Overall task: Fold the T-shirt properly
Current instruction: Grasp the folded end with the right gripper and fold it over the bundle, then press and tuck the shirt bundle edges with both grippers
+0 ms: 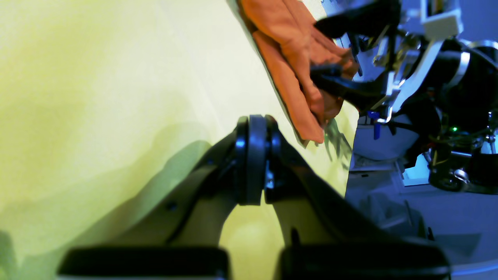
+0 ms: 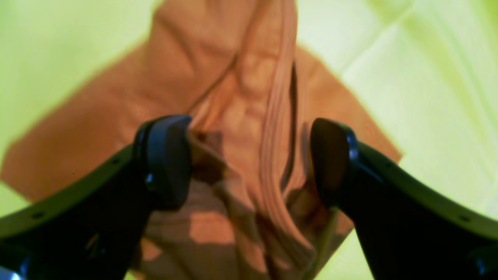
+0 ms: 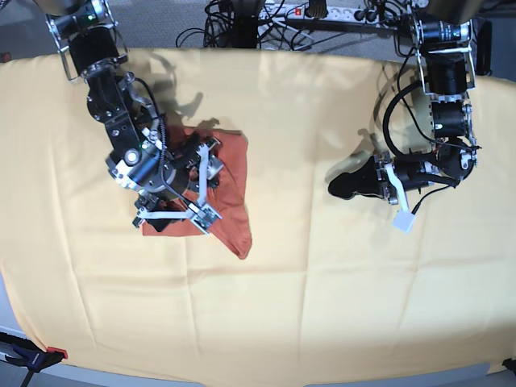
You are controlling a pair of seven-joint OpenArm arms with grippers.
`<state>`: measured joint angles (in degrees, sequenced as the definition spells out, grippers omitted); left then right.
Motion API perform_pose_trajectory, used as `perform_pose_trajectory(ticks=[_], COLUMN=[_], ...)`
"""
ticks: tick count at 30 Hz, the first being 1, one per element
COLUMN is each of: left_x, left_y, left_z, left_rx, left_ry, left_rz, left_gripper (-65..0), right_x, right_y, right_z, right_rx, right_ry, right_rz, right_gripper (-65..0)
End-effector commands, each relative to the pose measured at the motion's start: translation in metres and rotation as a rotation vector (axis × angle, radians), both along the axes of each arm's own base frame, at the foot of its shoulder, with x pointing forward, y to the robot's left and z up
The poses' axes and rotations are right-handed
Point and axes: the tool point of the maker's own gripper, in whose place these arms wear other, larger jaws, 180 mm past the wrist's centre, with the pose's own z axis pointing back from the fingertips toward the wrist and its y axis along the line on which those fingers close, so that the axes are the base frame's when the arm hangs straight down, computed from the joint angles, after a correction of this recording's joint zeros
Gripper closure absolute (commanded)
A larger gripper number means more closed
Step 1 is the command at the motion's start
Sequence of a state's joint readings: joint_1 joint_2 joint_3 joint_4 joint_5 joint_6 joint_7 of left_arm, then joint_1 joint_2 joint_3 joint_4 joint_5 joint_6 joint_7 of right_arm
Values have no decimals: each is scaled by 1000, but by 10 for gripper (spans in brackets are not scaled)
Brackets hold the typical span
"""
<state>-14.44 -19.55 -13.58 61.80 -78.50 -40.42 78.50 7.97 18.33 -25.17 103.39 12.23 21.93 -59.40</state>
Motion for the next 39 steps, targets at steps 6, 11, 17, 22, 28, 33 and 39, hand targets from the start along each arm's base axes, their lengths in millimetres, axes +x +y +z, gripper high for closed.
perform_pose_trajectory(ticks=[6, 11, 17, 22, 28, 33, 39], left_x=[2, 2, 2, 2, 2, 2, 6], left_y=[4, 4, 4, 4, 4, 6, 21], left_z=[4, 4, 4, 3, 4, 4, 29], left_rx=[12, 13, 13, 13, 13, 18, -19], left_ry=[-5, -4, -4, -3, -4, -5, -60], left_rz=[-4, -5, -4, -5, -5, -4, 7], left_gripper=[0, 0, 0, 0, 0, 0, 0], right_x=[-27, -43, -50, -49, -93, -97, -54], right_y=[2, 26, 66, 78, 121, 138, 110], right_z=[-11, -3, 36, 46, 67, 86, 112], right_rx=[37, 142, 363, 419, 615, 688, 583], right_ry=[94, 126, 59, 38, 172, 178, -22], right_rz=[79, 174, 293, 315, 516, 553, 477], right_gripper=[-480, -480, -480, -480, -480, -480, -396])
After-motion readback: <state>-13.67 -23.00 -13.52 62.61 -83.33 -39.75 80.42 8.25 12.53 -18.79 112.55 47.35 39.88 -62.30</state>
